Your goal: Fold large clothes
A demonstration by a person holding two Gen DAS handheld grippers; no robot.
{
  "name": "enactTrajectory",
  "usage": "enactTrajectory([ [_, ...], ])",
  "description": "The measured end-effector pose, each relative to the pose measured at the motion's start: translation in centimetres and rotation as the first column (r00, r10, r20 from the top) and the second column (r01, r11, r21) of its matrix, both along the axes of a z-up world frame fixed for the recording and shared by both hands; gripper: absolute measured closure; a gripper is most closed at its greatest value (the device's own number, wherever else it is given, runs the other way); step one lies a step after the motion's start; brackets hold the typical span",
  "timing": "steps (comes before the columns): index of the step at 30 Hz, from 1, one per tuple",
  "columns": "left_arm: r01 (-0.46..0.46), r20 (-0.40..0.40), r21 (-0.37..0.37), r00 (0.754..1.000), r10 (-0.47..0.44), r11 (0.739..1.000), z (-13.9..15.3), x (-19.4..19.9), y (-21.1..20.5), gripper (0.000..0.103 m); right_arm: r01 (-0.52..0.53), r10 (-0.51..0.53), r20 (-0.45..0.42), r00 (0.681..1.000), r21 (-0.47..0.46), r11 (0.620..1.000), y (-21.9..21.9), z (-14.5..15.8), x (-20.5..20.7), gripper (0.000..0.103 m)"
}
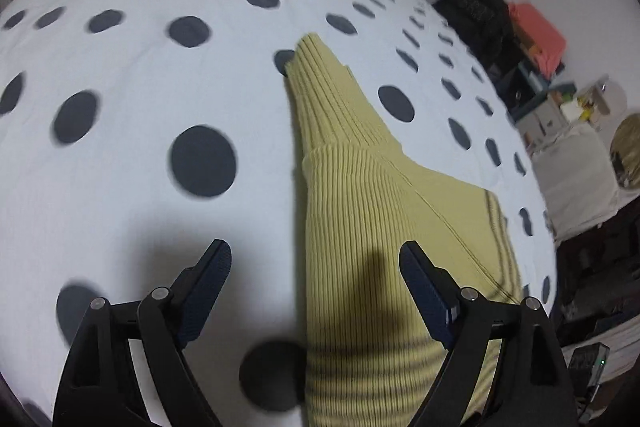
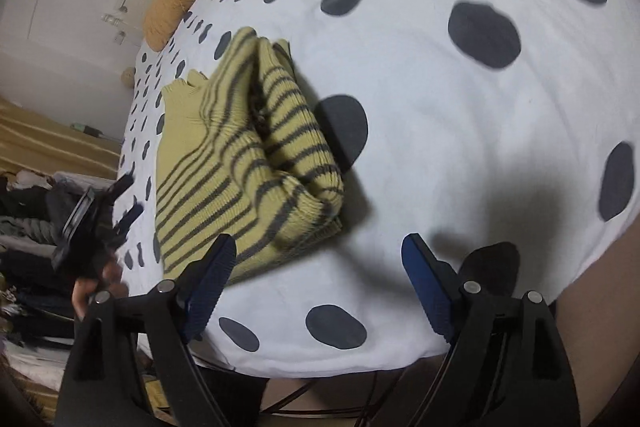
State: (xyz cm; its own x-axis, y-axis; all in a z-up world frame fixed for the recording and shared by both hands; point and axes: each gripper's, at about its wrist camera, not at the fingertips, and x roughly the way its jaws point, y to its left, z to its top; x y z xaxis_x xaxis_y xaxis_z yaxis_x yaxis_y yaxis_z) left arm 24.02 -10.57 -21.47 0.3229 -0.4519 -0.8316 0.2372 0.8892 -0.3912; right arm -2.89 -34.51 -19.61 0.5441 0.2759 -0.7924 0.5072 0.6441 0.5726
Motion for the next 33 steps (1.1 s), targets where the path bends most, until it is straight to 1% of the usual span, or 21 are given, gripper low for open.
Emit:
enactTrajectory([
  [1,0.023,-0.004,0.021,1.000,-0.023,1.000,-0.5,1.1,-0.9,0.017,0.006,-0.006,0.011,1.000,0.023,1.000,0.1,-0.5,0.2,0.018],
  [3,0.066,-0.014,0.020,0.998,-0.066,0.998,-1.6,3.1,-2.6,0.017,0.002,-0.004,0.034,0.999,0.058,0.998,0.0,-1.5,0.8,0.018],
  [4,0.082,-0.024,0.004,0.996,-0.082,0.997,-2.1,4.0,-3.3,0.017,-0.003,0.001,0.038,0.999,0.063,0.998,-0.1,-1.6,0.8,0.018],
  [6,0.105,-0.070,-0.024,0.992,-0.106,0.994,-3.2,5.7,-4.4,0.017,-0.027,0.024,0.048,0.999,0.061,0.998,0.3,-2.3,1.9,0.018],
  [10,0.130,-0.123,-0.104,0.982,-0.143,0.986,-4.9,7.8,-5.7,0.017,-0.048,0.044,0.063,0.997,0.068,0.996,0.7,-3.7,3.2,0.017],
  [12,0.133,-0.142,-0.136,0.978,-0.152,0.982,-5.8,8.4,-6.2,0.017,-0.050,0.044,0.079,0.996,0.077,0.996,0.5,-4.1,3.6,0.014],
  [13,0.134,-0.137,-0.134,0.979,-0.152,0.982,-5.9,8.5,-6.4,0.020,-0.054,0.046,0.090,0.995,0.085,0.995,0.4,-4.2,3.8,0.013],
  [14,0.136,-0.110,-0.118,0.983,-0.149,0.984,-5.7,8.3,-6.6,0.028,-0.057,0.048,0.100,0.994,0.088,0.995,0.3,-4.1,3.8,0.013],
  [15,0.135,-0.079,-0.078,0.987,-0.141,0.988,-5.4,8.1,-6.9,0.053,-0.054,0.043,0.119,0.992,0.088,0.995,0.2,-3.9,3.8,0.026],
  [16,0.130,-0.070,-0.050,0.989,-0.133,0.990,-5.3,8.0,-7.2,0.065,-0.061,0.046,0.166,0.985,0.088,0.994,0.2,-3.6,3.8,0.048],
  [17,0.125,-0.061,-0.041,0.990,-0.128,0.991,-5.1,7.7,-7.3,0.068,-0.072,0.060,0.187,0.980,0.058,0.996,0.2,-3.2,3.9,0.063],
  [18,0.121,-0.052,-0.040,0.991,-0.123,0.992,-4.8,7.6,-7.4,0.074,-0.074,0.061,0.183,0.981,0.066,0.995,0.2,-3.1,4.0,0.068],
  [19,0.112,-0.047,-0.042,0.992,-0.114,0.993,-4.3,7.5,-7.3,0.078,-0.065,0.048,0.187,0.981,0.085,0.994,0.1,-3.1,3.9,0.070],
  [20,0.098,-0.046,-0.055,0.994,-0.101,0.994,-3.9,7.5,-6.9,0.079,-0.053,0.032,0.196,0.980,0.108,0.993,0.0,-3.0,3.7,0.074],
  [21,0.081,-0.043,-0.072,0.995,-0.084,0.994,-3.3,7.5,-6.4,0.082,-0.055,0.023,0.223,0.975,0.138,0.989,0.0,-2.8,3.6,0.077],
  [23,0.049,-0.045,-0.113,0.998,-0.054,0.992,-2.1,7.6,-5.2,0.084,-0.049,-0.008,0.274,0.962,0.201,0.978,0.2,-2.0,3.9,0.077],
  [25,0.027,-0.046,-0.130,0.998,-0.033,0.991,-0.6,7.7,-4.0,0.085,-0.075,0.007,0.308,0.951,0.208,0.975,0.9,-0.4,4.8,0.078],
  [28,-0.004,0.028,-0.097,1.000,0.006,0.995,3.3,7.5,-1.4,0.086,-0.113,0.015,0.346,0.938,0.263,0.958,2.0,0.9,6.3,0.078],
  [29,-0.009,0.068,-0.074,0.998,0.014,0.997,4.9,7.5,-0.3,0.086,-0.124,0.018,0.352,0.936,0.281,0.951,2.5,1.1,6.9,0.078],
  [31,-0.034,0.114,-0.053,0.993,0.040,0.998,7.7,8.3,2.3,0.085,-0.161,0.035,0.379,0.925,0.305,0.939,4.1,1.4,7.9,0.078],
  [33,-0.043,0.132,-0.010,0.990,0.044,0.999,8.7,9.8,4.3,0.085,-0.209,0.056,0.409,0.911,0.338,0.918,6.5,1.3,9.3,0.078],
])
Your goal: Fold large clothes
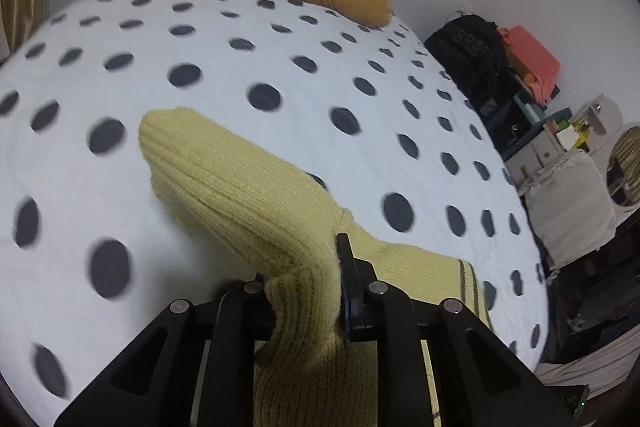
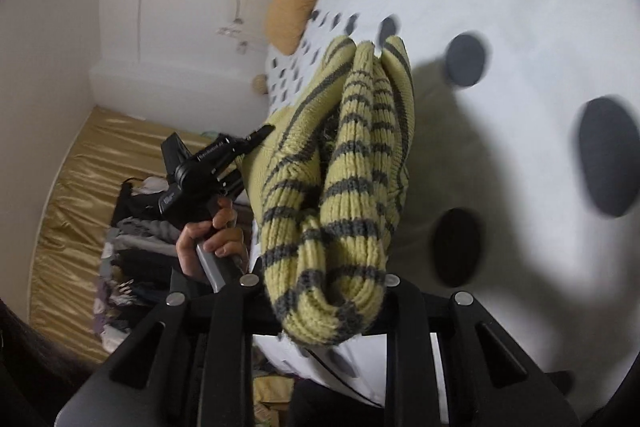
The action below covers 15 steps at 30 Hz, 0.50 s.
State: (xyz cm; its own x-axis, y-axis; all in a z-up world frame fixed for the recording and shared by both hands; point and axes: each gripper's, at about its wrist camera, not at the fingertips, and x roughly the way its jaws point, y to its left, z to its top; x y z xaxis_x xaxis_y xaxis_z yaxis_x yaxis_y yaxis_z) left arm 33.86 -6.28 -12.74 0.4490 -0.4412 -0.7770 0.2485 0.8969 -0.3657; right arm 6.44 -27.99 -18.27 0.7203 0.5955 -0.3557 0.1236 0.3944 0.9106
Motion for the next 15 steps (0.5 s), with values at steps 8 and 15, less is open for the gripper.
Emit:
enactTrajectory([
  [8,0.015,-0.186,0.280,0.982,0.038,0.960,-12.8,5.0,1.9,0.064,-0.085,0.043,-0.274,0.961,-0.143,0.986,7.5,-7.9,3.2,0.076],
  [15,-0.028,-0.094,0.131,0.995,0.041,0.991,-8.0,5.7,4.6,0.065,-0.128,0.076,-0.293,0.953,-0.162,0.979,7.2,-7.5,2.9,0.069],
])
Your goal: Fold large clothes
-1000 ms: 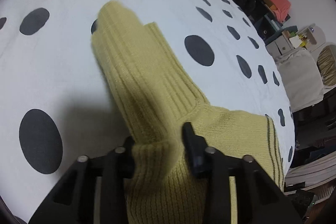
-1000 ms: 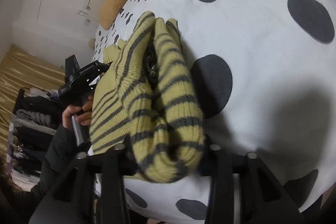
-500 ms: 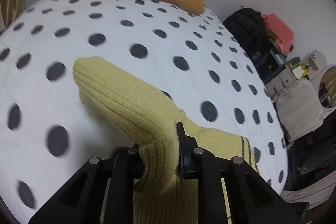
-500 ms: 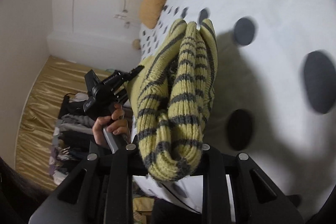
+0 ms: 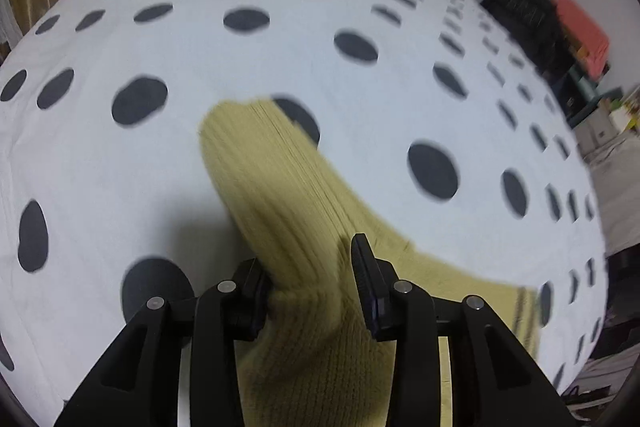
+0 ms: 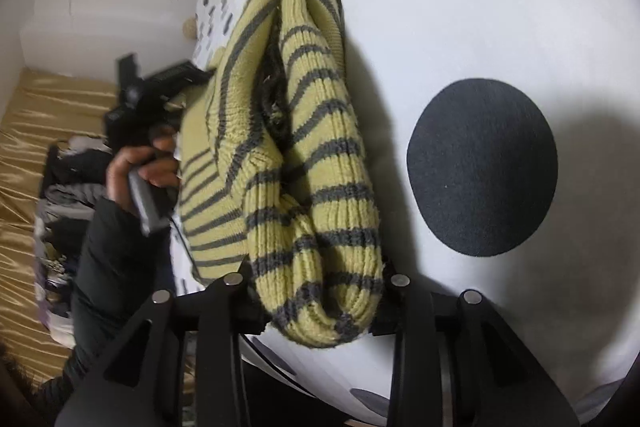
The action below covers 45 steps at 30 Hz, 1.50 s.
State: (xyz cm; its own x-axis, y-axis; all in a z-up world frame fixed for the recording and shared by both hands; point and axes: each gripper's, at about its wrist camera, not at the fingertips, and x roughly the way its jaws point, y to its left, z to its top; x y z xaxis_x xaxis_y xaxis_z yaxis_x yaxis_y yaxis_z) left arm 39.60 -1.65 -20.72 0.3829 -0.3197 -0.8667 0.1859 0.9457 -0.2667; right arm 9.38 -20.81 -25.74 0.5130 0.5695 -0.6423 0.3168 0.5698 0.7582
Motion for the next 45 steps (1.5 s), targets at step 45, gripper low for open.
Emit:
enactTrajectory([
  [45,-0.297,-0.113,-0.074,0.951,0.288,0.952,-1.9,-21.0,9.3,0.049,-0.334,0.362,0.037,0.931,-0.311,0.890,13.1,9.6,30.8,0.103],
])
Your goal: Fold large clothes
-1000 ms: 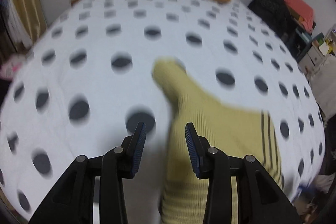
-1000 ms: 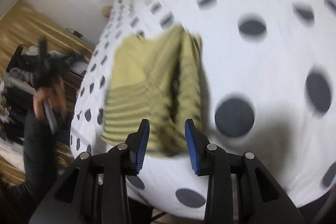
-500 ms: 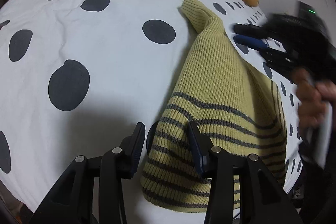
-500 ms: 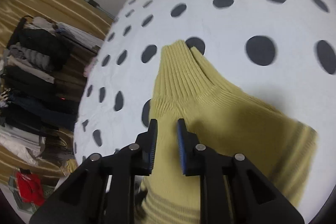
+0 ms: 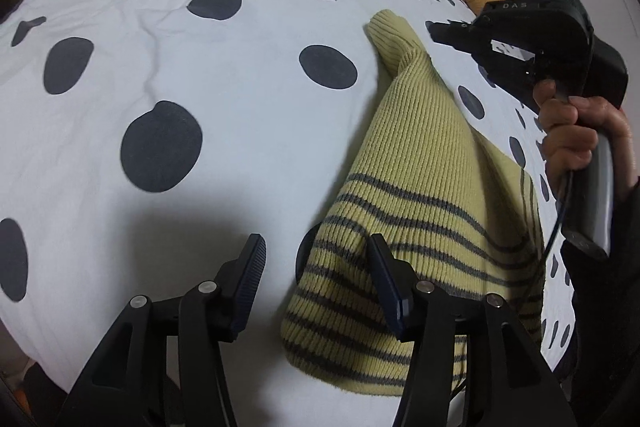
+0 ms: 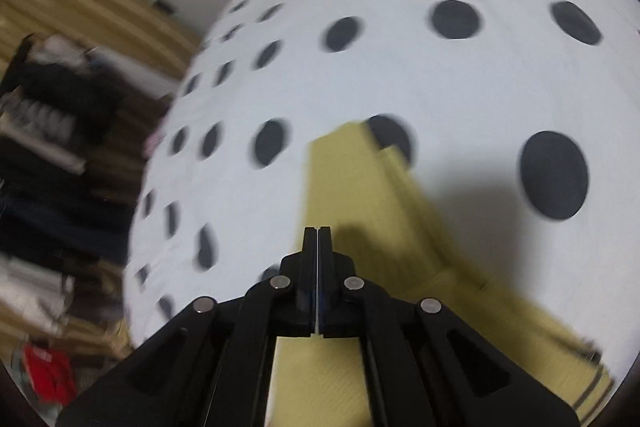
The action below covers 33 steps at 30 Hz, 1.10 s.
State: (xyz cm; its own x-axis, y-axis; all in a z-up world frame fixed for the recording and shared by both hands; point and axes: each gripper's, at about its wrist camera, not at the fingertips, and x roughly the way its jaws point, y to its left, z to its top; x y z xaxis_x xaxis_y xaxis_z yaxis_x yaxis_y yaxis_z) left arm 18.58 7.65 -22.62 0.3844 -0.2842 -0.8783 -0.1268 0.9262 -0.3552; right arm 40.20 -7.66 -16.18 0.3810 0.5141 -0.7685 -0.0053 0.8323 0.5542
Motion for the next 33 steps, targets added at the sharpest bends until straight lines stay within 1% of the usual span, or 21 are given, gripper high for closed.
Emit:
enactTrajectory([
  [2,0.003,-0.005,0.027,1.000,-0.002,1.000,-0.2,-0.7,-0.4,0.050,-0.054,0.053,-0.049,0.997,-0.012,0.998,1.6,-0.6,-0.8,0.103],
  [5,0.002,-0.030,0.032,1.000,-0.001,0.999,-0.6,-1.7,-0.4,0.051,-0.027,0.000,-0.186,0.983,-0.144,0.989,2.3,-5.4,0.6,0.103],
  [6,-0.001,-0.030,0.033,1.000,0.001,0.999,-0.4,-2.1,-0.3,0.051,-0.028,-0.006,-0.212,0.977,-0.158,0.987,2.2,-6.9,1.0,0.103],
  [7,-0.001,-0.027,0.027,1.000,0.002,1.000,-0.1,-2.5,0.0,0.052,-0.002,-0.025,-0.213,0.977,-0.130,0.992,1.8,-7.2,1.0,0.103],
  [8,-0.008,-0.023,0.035,1.000,0.008,0.999,0.2,-2.9,0.2,0.052,0.024,-0.046,-0.195,0.980,-0.115,0.993,1.6,-6.3,0.8,0.103],
  [9,-0.018,-0.018,0.048,1.000,0.019,0.999,0.6,-3.2,0.4,0.054,0.037,-0.055,-0.150,0.987,-0.122,0.992,1.4,-4.9,0.2,0.103],
  [11,-0.032,-0.002,0.041,0.999,0.032,0.999,1.3,-3.8,0.6,0.056,0.055,-0.059,-0.016,0.998,-0.187,0.981,0.7,-1.0,-2.0,0.103],
  [12,-0.034,0.006,0.029,0.999,0.034,0.999,1.7,-4.2,0.7,0.056,0.062,-0.058,0.023,0.998,-0.180,0.982,0.0,0.6,-3.6,0.103],
  [14,-0.025,0.050,0.000,0.998,0.025,1.000,2.9,-4.5,0.7,0.056,0.068,-0.062,0.057,0.996,-0.107,0.992,-1.7,3.2,-7.3,0.103],
  [16,0.006,0.106,0.004,0.994,-0.007,1.000,4.3,-3.8,-0.8,0.056,0.054,-0.050,0.056,0.997,-0.075,0.996,-2.9,4.7,-11.3,0.103],
  [17,0.029,0.127,0.015,0.991,-0.030,0.999,4.7,-3.6,-1.7,0.056,0.050,-0.047,0.044,0.998,-0.067,0.996,-3.5,4.8,-13.8,0.102],
  [18,0.044,0.129,0.012,0.991,-0.045,0.999,4.7,-3.4,-2.5,0.056,0.045,-0.044,0.029,0.999,-0.064,0.997,-3.6,4.3,-15.0,0.102],
  [20,0.062,0.083,0.009,0.995,-0.063,0.998,3.3,-2.9,-3.6,0.056,0.057,-0.065,-0.069,0.995,-0.109,0.992,-4.7,1.2,-18.0,0.102],
  [21,0.064,0.037,0.025,0.997,-0.065,0.998,2.0,-2.9,-4.0,0.056,0.083,-0.107,-0.132,0.986,-0.173,0.981,-5.3,-1.4,-18.9,0.103],
  [22,0.069,0.003,0.031,0.998,-0.069,0.997,0.7,-3.2,-4.2,0.055,0.107,-0.127,-0.136,0.982,-0.149,0.983,-6.4,-2.9,-19.6,0.103],
  [24,0.084,0.037,0.074,0.996,-0.086,0.994,0.0,-4.0,-4.4,0.054,0.200,-0.200,-0.135,0.970,-0.020,0.980,-8.9,-4.4,-21.3,0.103],
  [25,0.095,0.047,0.114,0.994,-0.101,0.989,0.4,-4.5,-4.7,0.054,0.225,-0.221,-0.146,0.964,0.010,0.974,-9.5,-4.3,-21.6,0.103],
  [27,0.080,0.044,0.162,0.995,-0.089,0.983,1.4,-5.2,-4.7,0.056,0.242,-0.241,-0.129,0.962,-0.010,0.970,-9.7,-3.8,-22.3,0.103],
  [30,0.049,0.081,0.135,0.995,-0.060,0.990,2.7,-6.5,-3.6,0.059,0.269,-0.271,-0.078,0.959,-0.037,0.962,-9.6,-1.5,-24.2,0.103],
  [32,0.051,0.118,0.097,0.991,-0.062,0.994,3.3,-7.2,-3.5,0.059,0.249,-0.250,-0.017,0.968,-0.035,0.968,-9.0,0.6,-26.0,0.102],
  [33,0.070,0.134,0.098,0.987,-0.083,0.993,3.5,-7.3,-4.0,0.059,0.227,-0.227,-0.005,0.974,-0.030,0.973,-8.8,1.2,-26.8,0.102],
])
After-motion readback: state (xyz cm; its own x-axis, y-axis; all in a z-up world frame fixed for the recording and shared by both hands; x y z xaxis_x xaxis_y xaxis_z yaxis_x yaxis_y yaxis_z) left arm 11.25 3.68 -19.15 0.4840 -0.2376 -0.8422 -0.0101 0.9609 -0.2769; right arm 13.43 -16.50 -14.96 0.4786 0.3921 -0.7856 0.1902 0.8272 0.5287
